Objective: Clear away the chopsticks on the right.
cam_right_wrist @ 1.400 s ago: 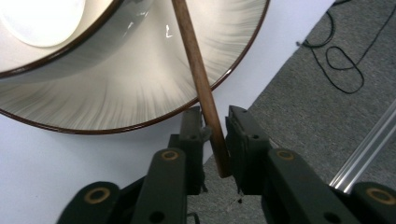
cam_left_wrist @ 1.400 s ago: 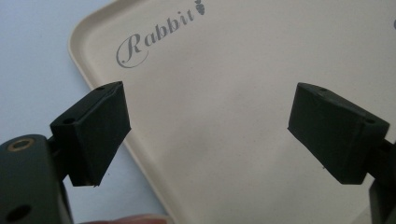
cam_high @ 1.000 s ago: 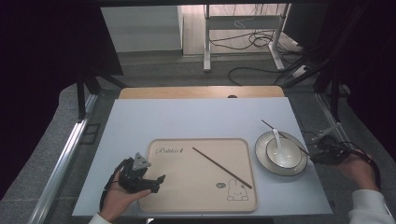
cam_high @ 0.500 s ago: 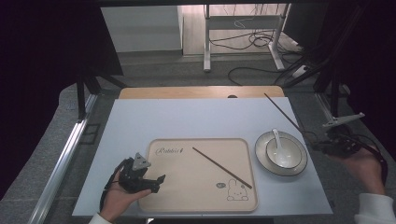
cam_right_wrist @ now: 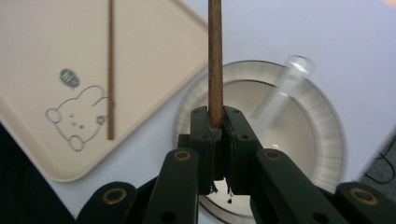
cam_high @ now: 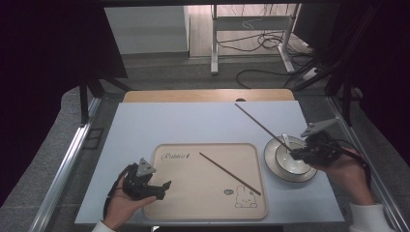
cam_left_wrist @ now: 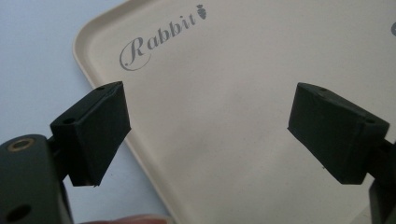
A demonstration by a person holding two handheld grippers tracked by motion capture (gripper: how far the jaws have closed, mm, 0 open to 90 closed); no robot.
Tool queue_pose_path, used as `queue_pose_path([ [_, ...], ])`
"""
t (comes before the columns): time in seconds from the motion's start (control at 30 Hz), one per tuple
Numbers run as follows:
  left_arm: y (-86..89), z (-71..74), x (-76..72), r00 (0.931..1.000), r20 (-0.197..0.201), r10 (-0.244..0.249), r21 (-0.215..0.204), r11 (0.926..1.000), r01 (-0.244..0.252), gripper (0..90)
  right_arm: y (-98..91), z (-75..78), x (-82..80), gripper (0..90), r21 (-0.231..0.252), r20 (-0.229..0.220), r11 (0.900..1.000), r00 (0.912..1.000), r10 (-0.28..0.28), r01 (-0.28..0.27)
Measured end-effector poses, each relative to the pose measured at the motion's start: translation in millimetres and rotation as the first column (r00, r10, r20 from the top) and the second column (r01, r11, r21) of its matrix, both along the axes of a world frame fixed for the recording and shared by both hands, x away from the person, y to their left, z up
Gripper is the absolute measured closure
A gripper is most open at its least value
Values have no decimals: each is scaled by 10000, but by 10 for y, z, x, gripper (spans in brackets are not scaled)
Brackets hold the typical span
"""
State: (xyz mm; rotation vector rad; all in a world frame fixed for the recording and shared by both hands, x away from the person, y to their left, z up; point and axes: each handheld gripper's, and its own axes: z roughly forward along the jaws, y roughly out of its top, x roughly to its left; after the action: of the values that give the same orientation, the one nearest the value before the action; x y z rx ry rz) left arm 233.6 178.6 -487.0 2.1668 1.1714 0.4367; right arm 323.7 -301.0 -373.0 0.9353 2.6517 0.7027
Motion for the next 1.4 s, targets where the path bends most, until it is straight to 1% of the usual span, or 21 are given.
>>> queue_pose_path([
  [0.13,4,-7,5,10000,-19,-12,31,10000,12,129,299,-133,-28,828,-430,-363,9983,9986,375,-391],
  [0.23,7,-5,6,10000,-55,-50,61,10000,50,129,494,-274,-37,827,-742,-671,9951,9959,599,-648],
  [0.43,3,-3,1,10000,-48,-68,62,10000,68,129,789,-657,-12,827,-1448,-1519,9838,9848,840,-1062],
  [0.47,3,-2,1,10000,-59,-76,65,9999,77,129,866,-782,-4,827,-1760,-1764,9776,9808,837,-1151],
  [0.5,2,-4,2,9999,-61,-84,72,9999,85,129,866,-782,-4,827,-1760,-1764,9776,9808,837,-1151],
  [0.6,2,-10,5,9999,-78,-87,85,9999,88,129,951,-931,18,827,-2136,-2004,9694,9766,778,-1211],
  [0.67,4,-8,5,9999,-81,-94,86,9999,94,129,982,-988,16,826,-2241,-2163,9658,9729,814,-1306],
  [0.7,5,-7,4,9999,-76,-97,86,9999,98,129,986,-1001,19,826,-2307,-2183,9626,9716,911,-1420],
  [0.8,2,-14,9,9999,-87,-94,96,9999,94,130,992,-1019,10,824,-2389,-2183,9603,9716,915,-1442],
  [0.83,2,-15,10,9999,-96,-101,110,9999,102,129,993,-1029,4,821,-2326,-2208,9618,9709,924,-1444],
  [0.87,0,-15,9,9999,-89,-108,121,9999,109,129,998,-1041,-1,758,-2276,-2272,9608,9681,1059,-1585],
  [0.9,0,-13,7,9999,-81,-109,110,9999,110,129,998,-1041,-1,758,-2276,-2272,9608,9681,1059,-1585],
  [0.97,5,-4,3,9999,-61,-103,97,9999,103,129,1008,-1015,-19,685,-2152,-2195,9641,9697,1074,-1555],
  [1.03,9,-3,5,10000,-49,-85,111,9999,86,129,1015,-947,-27,617,-1982,-1789,9693,9777,1105,-1458],
  [1.1,8,-4,6,10000,-60,-67,93,9999,68,130,1044,-869,-43,542,-1651,-1194,9781,9870,1080,-1270],
  [1.17,-2,-5,5,10000,-57,-72,69,9999,72,130,1101,-802,-56,482,-1164,-731,9838,9890,1286,-1366],
  [1.2,-5,-3,5,10000,-53,-85,73,9999,85,130,1143,-775,-51,463,-903,-603,9852,9882,1406,-1457],
  [1.23,-6,2,1,9999,-51,-92,86,9999,92,129,1183,-756,-50,451,-670,-668,9865,9872,1449,-1493],
  [1.33,1,12,-3,10000,-11,-62,31,10000,62,129,1390,-714,15,444,67,-738,9811,9784,1933,-1933],
  [1.37,5,13,-3,10000,-3,-45,-7,10000,45,129,1465,-715,51,457,260,-765,9803,9774,1971,-1957],
  [1.4,7,12,-5,10000,11,-31,-35,10000,31,129,1539,-723,100,489,399,-880,9775,9737,2100,-2072],
])
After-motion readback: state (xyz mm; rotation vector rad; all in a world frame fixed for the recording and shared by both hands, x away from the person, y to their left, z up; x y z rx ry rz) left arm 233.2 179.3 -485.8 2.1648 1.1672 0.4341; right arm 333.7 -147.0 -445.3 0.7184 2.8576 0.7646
